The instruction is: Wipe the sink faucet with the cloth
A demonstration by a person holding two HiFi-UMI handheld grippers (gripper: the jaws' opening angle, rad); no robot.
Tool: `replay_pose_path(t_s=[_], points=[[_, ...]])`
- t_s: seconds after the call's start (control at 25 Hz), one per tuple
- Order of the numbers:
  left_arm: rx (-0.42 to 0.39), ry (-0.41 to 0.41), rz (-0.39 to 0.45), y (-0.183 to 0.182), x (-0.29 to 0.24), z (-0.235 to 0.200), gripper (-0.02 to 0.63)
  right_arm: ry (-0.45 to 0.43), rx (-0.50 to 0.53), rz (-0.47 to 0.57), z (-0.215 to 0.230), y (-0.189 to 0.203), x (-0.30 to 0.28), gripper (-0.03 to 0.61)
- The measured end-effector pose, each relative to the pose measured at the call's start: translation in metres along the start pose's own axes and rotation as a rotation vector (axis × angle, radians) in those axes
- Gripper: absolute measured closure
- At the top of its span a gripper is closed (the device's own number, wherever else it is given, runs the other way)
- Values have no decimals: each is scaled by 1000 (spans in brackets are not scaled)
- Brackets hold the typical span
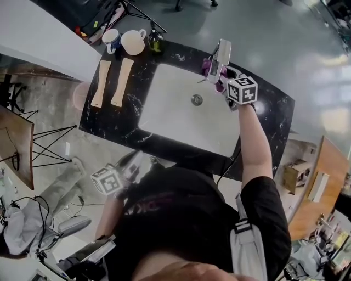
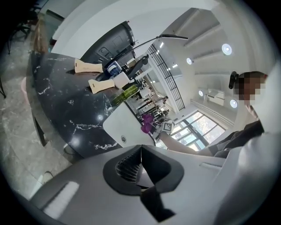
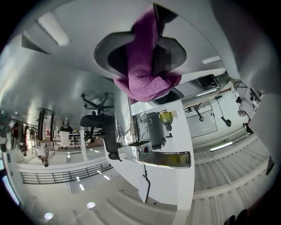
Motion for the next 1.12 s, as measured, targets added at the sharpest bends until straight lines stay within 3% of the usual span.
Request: replay_pose_path(t_s=[0.2, 0.56, 0.72, 0.88, 0.96, 1.12], points=[[-17, 24, -4, -4, -2, 3, 611, -42, -27, 40, -14, 5, 8, 472], [-80, 96, -43, -17, 9, 5, 611, -94, -42, 88, -83, 36, 72, 471], [-90, 132, -53, -21, 10, 2, 611, -52, -240, 317, -88, 19, 111, 471], [-92, 152, -62, -24, 12, 2, 611, 15, -463, 589, -50, -33, 136, 471], [-92, 153, -53, -24, 13, 3, 611, 30, -555, 647, -24, -60, 131, 471], [-73, 132, -20, -22, 18, 0, 611, 37, -761, 622, 22, -75, 89, 471]])
Point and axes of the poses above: the fingertips, and each gripper's own axes: x backward along the fingers, z to its right, y out of its underside, the point moved 5 cm from there along x, backward along the fingers, and after that the axes turned 5 degrees about -y, right-handed, at the moved point
